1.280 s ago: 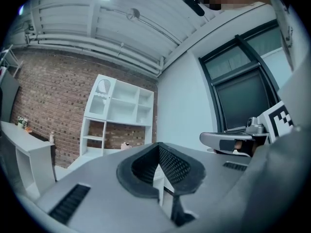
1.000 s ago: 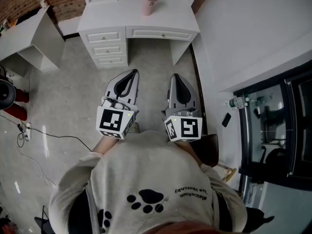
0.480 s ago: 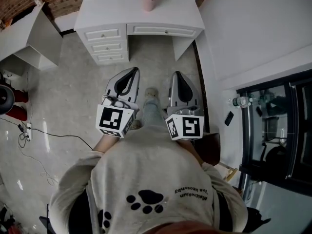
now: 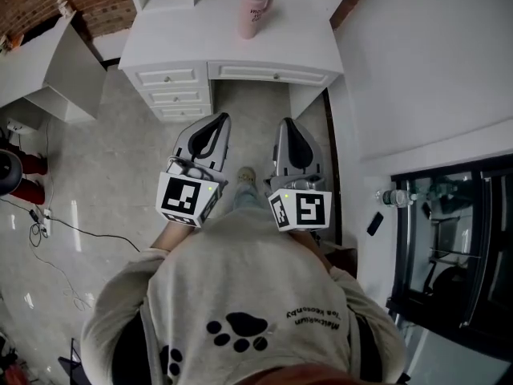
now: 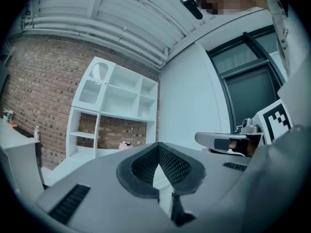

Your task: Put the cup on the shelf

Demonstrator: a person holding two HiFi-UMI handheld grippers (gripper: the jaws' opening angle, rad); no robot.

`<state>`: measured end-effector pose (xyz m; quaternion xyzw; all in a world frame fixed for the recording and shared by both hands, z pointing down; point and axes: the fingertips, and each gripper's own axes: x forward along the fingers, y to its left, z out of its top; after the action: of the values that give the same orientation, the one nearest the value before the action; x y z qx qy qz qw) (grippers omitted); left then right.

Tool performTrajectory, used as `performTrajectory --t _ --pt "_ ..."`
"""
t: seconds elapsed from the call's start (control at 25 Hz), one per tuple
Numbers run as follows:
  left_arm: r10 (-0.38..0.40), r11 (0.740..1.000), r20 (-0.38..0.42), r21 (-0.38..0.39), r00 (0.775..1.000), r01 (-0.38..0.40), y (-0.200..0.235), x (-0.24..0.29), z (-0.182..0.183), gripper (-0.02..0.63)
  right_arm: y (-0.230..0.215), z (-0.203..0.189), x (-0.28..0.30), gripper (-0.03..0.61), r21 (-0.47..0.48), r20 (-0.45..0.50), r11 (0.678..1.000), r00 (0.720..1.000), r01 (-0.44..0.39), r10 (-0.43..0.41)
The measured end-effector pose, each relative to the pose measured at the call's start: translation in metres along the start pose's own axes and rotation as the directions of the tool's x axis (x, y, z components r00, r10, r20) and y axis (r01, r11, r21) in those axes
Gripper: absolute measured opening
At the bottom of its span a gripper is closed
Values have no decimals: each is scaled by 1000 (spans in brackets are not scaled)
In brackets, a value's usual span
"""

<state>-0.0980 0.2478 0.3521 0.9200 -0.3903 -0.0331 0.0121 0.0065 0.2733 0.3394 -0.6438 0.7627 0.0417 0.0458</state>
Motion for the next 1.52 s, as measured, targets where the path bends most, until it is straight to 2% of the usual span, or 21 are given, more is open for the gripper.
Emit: performTrajectory --t 0.48,0.8,1.2,1.52 --pt "70 997 34 -21 997 -69 40 134 7 8 -86 -10 127 9 -10 -14 992 992 -126 125" --pt "131 991 14 -27 991 -130 58 181 3 8 -114 -20 174 10 -7 -19 980 980 -197 197" --pt "118 989 -28 -84 993 -120 88 214 -20 8 -130 -45 206 9 9 -66 980 978 -199 199" --pt "71 994 -49 -83 996 -75 125 264 -33 8 -143 -62 264 10 0 -89 984 981 -176 175"
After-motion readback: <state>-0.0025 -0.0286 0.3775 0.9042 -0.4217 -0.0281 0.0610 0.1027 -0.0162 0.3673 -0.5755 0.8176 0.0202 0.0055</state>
